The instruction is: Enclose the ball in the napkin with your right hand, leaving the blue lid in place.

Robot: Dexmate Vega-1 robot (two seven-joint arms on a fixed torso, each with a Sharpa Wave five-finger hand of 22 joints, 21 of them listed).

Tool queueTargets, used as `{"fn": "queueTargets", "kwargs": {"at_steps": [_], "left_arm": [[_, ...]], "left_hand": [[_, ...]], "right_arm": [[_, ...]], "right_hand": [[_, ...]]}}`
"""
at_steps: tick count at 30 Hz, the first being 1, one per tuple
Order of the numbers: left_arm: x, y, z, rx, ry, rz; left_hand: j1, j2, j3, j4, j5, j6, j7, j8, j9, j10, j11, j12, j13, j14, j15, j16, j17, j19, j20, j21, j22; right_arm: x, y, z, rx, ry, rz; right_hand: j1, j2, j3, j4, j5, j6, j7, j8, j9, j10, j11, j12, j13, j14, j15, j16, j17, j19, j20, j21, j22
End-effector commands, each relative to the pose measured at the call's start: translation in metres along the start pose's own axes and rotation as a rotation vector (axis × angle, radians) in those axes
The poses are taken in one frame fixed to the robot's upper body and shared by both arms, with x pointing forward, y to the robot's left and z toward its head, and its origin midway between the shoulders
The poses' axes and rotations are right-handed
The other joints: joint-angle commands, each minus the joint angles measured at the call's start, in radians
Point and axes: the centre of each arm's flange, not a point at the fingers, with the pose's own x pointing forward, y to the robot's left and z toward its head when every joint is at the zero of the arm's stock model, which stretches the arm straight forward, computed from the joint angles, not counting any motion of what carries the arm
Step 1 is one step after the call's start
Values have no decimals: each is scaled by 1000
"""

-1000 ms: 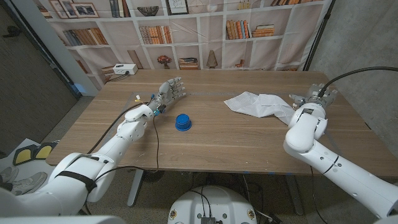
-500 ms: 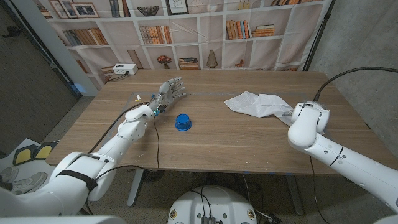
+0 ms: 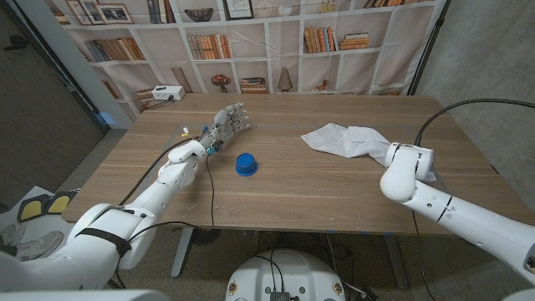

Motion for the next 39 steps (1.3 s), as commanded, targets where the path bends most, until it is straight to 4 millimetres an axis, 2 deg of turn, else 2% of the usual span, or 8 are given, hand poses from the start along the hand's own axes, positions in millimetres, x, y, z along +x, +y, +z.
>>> {"fn": "queueTargets", "kwargs": {"at_steps": [1,7,10,12,17,25,34,39], "left_arm": [[-7,-1,-1,0,-2,11],[-10,-1,-1,3,0,15],[-12,0,-1,3,3,20],[-12,0,-1,1,2,19],[-12,-1,-1,6,6,10],[-8,-2,-1,6,17,-1],[-7,0,0,10,20,-1],[-8,2,0,9,13,7]], "left_hand": [[-11,1,4,7,-3,2,-8,6,-1,-3,8,0,2,3,3,5,2,6,2,-2,2],[-12,1,4,8,-3,1,-8,5,-1,-4,8,0,2,4,3,5,2,6,2,-3,2],[-12,1,4,7,-2,1,-8,5,-1,-5,7,0,2,3,3,5,2,6,2,-3,2],[-12,1,4,7,-2,1,-9,5,-1,-7,7,-1,2,3,3,5,2,7,2,-3,2],[-12,0,4,7,-2,-1,-9,4,-1,-6,5,-1,2,3,3,4,2,6,1,-4,2],[-12,-2,3,6,-2,-2,-10,3,-1,-7,6,-1,2,3,3,4,1,5,1,-5,2],[-11,-3,3,4,-2,-5,-11,3,-1,-8,6,-1,2,2,3,3,1,5,1,-5,2],[-11,-4,3,3,-2,-6,-12,3,-1,-9,4,-2,2,2,3,3,1,5,1,-6,2]], "right_arm": [[17,20,-2,23,91,-229],[18,27,-4,47,65,-352],[17,26,-4,30,70,-329],[18,26,-4,26,70,-313],[15,28,-1,27,67,-364],[8,21,-6,83,33,-439],[11,-1,0,76,26,-426],[27,-23,8,-7,44,-204]], "right_hand": [[57,31,31,-23,11,243,-41,47,-4,240,-31,89,-23,208,-142,104,18,124,-25,37,-1],[105,-18,29,-69,8,277,-45,28,-4,282,-35,116,-24,286,-155,172,57,181,-38,53,0],[84,-86,-19,-78,13,120,-33,-41,14,116,-45,87,-3,192,-148,154,77,148,-30,33,1],[59,-108,-51,-73,15,-30,-9,-75,32,-41,-17,60,17,92,-128,126,86,86,-13,1,4],[37,-95,-72,-60,17,-200,27,-82,44,-191,13,28,37,-21,-96,114,106,44,8,-25,9],[64,-67,-61,-71,34,-154,32,-47,50,-189,25,55,55,-19,-86,125,109,63,25,-23,10],[43,-71,-84,-65,51,-294,65,-74,52,-338,67,15,68,-177,-25,66,84,27,39,-44,13],[-2,-85,-116,-41,55,-345,75,-70,47,-403,88,-21,53,-282,17,-7,39,-8,47,-56,15]]}}
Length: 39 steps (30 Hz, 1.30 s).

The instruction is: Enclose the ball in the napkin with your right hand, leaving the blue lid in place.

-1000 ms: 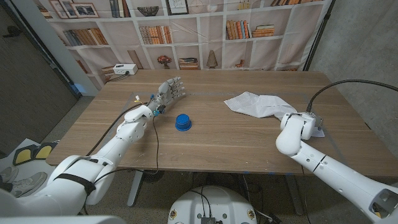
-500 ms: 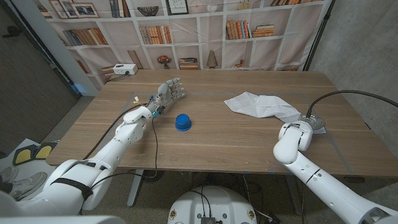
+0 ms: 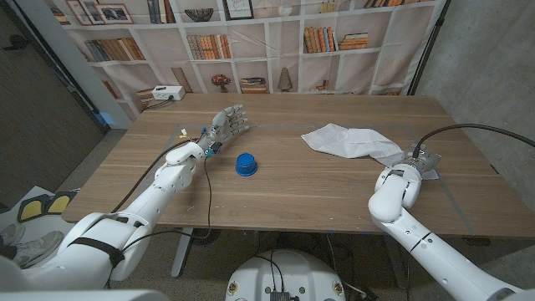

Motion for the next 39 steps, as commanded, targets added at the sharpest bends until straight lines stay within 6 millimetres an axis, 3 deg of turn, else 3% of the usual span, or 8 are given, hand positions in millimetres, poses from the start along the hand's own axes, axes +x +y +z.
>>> {"fn": "queueTargets", "kwargs": {"at_steps": [1,7,20,23,28,31,34,39], "left_arm": [[-1,3,0,1,-3,6],[-2,4,0,-2,-5,17],[6,3,1,3,1,16],[10,3,1,5,8,7],[14,3,1,3,8,-1],[14,3,1,1,9,-1],[13,3,0,-1,9,2],[11,4,0,-1,3,12]], "left_hand": [[-2,-5,3,3,-2,-2,-8,3,-1,-9,5,-2,2,3,3,3,3,5,1,-2,2],[-1,-6,4,2,-2,-3,-8,2,-1,-10,5,-2,2,3,3,3,3,5,1,-2,2],[2,-8,4,-3,-2,-2,-8,3,-1,-10,6,-2,2,4,2,2,2,6,2,-3,2],[3,-9,5,-3,-2,-2,-7,4,-1,-11,6,-2,2,4,3,2,2,6,1,-3,2],[3,-9,5,-4,-2,-2,-7,3,-1,-11,6,-2,2,4,4,2,2,6,1,-4,2],[3,-9,5,-4,-2,-2,-7,4,-1,-11,6,-2,2,3,4,2,2,6,2,-4,2],[3,-8,5,-4,-2,-1,-7,4,-1,-11,6,-2,2,4,4,2,2,6,2,-4,2],[3,-8,5,-4,-2,0,-7,4,-1,-11,5,-2,2,4,4,2,2,7,2,-4,2]], "right_arm": [[33,-25,15,-104,8,270],[54,-26,25,-165,-1,499],[69,-12,22,-247,128,734],[65,-12,21,-263,114,691],[62,-9,20,-278,110,632],[61,-7,19,-252,111,646],[62,-6,17,-222,109,723],[61,-5,22,-279,107,771]], "right_hand": [[-58,-19,-45,26,4,-56,15,-2,-5,-62,12,-33,-17,-109,27,-75,-42,-70,15,-27,5],[-87,-35,-73,40,-5,-49,-4,11,-11,-77,5,-45,-28,-155,34,-112,-62,-105,-1,-36,9],[-35,-12,-92,28,-10,211,1,75,-38,122,-14,20,-58,41,-14,-77,-110,-38,-25,-2,8],[-32,-1,-100,32,-12,311,-21,97,-40,197,-51,45,-66,112,-38,-52,-112,-29,-37,1,7],[126,43,-60,-44,-9,484,-89,177,8,372,-138,144,-38,389,-176,137,-16,126,-120,73,21],[206,53,-37,-81,-13,517,-111,223,46,431,-147,172,-11,496,-183,291,105,252,-151,143,42],[249,27,-39,-95,-23,408,-106,228,95,349,-138,137,18,519,-182,403,197,308,-171,199,73],[199,8,-75,-56,-29,193,-96,183,142,192,-122,73,46,309,-181,376,191,191,-167,183,89]]}}
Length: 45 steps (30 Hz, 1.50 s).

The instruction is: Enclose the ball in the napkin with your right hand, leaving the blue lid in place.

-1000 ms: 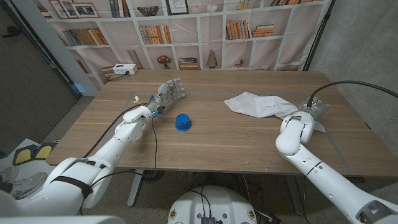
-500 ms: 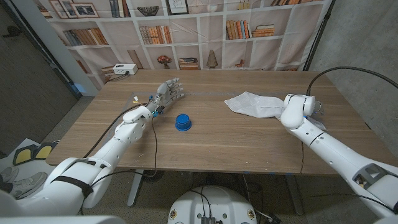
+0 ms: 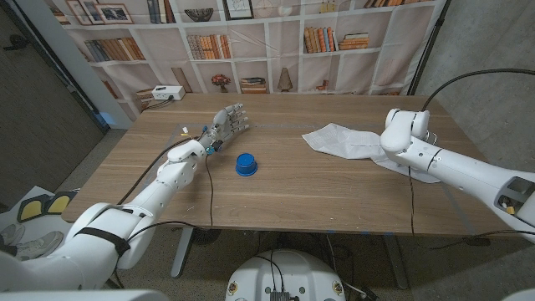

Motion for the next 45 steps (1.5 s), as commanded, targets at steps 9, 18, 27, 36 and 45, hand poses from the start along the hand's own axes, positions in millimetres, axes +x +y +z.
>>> {"fn": "queueTargets", "kwargs": {"at_steps": [9,18,27,36,45], "left_arm": [[-1,2,-3,-6,5,-3],[-3,2,-1,-2,5,-11],[-6,3,1,1,1,-15],[-11,6,-1,-6,-2,-10],[-15,7,-3,-10,-7,-6]], "left_hand": [[2,-7,3,-1,-2,3,-3,5,-1,-5,0,-2,2,3,3,2,2,7,2,-1,2],[2,-6,3,-1,-2,3,-2,5,-1,-6,2,-2,2,2,4,1,2,6,2,-2,2],[1,-6,3,-1,-2,3,-2,5,-1,-6,1,-2,2,3,5,2,2,6,3,-2,2],[0,-6,3,0,-2,4,-2,5,-1,-4,3,-1,2,3,4,2,3,7,3,-3,2],[-1,-6,3,0,-2,3,-3,4,-1,-3,2,-1,2,4,5,2,3,7,1,-3,2]], "right_arm": [[7,46,8,-154,69,-60],[-24,44,2,-70,0,-460],[-53,53,2,-26,-67,-869],[-76,56,12,-25,-96,-1157],[-91,54,24,10,-150,-1312]], "right_hand": [[250,103,163,-23,14,470,-12,385,215,541,-44,279,79,390,-174,190,-8,149,1,183,3],[263,104,181,-16,3,470,-5,379,217,585,-32,289,68,416,-175,215,23,167,-8,225,15],[271,106,196,-6,-3,468,-23,392,235,571,-49,296,90,405,-174,212,51,127,-23,247,28],[283,104,211,3,-9,475,-43,394,225,565,-87,301,106,360,-175,176,70,75,-42,266,36],[303,103,224,0,-9,490,-54,399,215,577,-93,296,92,355,-176,156,81,69,-39,287,36]]}}
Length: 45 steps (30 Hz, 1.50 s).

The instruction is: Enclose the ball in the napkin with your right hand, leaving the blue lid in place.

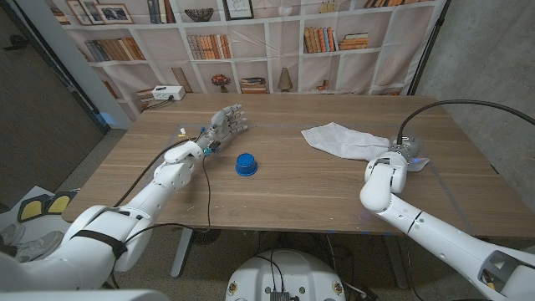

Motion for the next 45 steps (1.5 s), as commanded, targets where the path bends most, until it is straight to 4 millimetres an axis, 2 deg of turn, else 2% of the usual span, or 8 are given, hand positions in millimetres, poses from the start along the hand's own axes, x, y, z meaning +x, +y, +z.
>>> {"fn": "queueTargets", "kwargs": {"at_steps": [1,5,21,32,45], "left_arm": [[-5,2,-1,-6,-7,6],[-6,3,-1,-8,-10,6],[-15,6,-4,-22,-24,32],[-20,9,-2,-20,-31,47],[-20,10,-4,-26,-30,49]], "left_hand": [[-1,-6,3,0,-2,3,-2,4,-1,-3,2,-1,2,4,5,2,3,7,1,-3,2],[-1,-6,3,0,-2,5,-2,5,-1,-2,1,0,2,5,3,2,3,7,1,-4,3],[-2,-5,3,0,-2,5,-2,5,-1,-2,0,0,2,5,4,2,3,8,2,-4,3],[-2,-5,3,0,-2,6,-1,5,-1,-3,2,-1,2,5,4,2,3,9,2,-5,3],[-2,-5,4,-1,-2,7,0,5,-1,-2,2,0,2,5,4,2,3,10,1,-5,3]], "right_arm": [[-25,-52,13,41,-38,-579],[-27,-59,22,64,-68,-638],[-27,-84,48,108,-198,-745],[-27,-79,62,30,-399,-681],[-30,-68,88,-36,-535,-605]], "right_hand": [[16,4,14,-1,-1,121,-115,5,-2,15,-53,3,-5,-8,-115,-10,7,-13,-24,15,2],[19,2,17,0,-1,125,-118,5,-6,18,-60,1,-10,-11,-116,-19,9,-19,-23,22,0],[25,-8,20,5,0,141,-119,16,-6,48,-54,-2,-32,-1,-116,-46,16,-17,-10,55,-12],[39,-32,21,-8,17,185,-110,31,-6,98,-45,-7,-66,17,-116,-80,11,22,4,89,-37],[39,-45,24,-13,40,206,-114,20,-20,114,-49,-31,-102,33,-117,-125,19,25,-1,100,-76]]}}
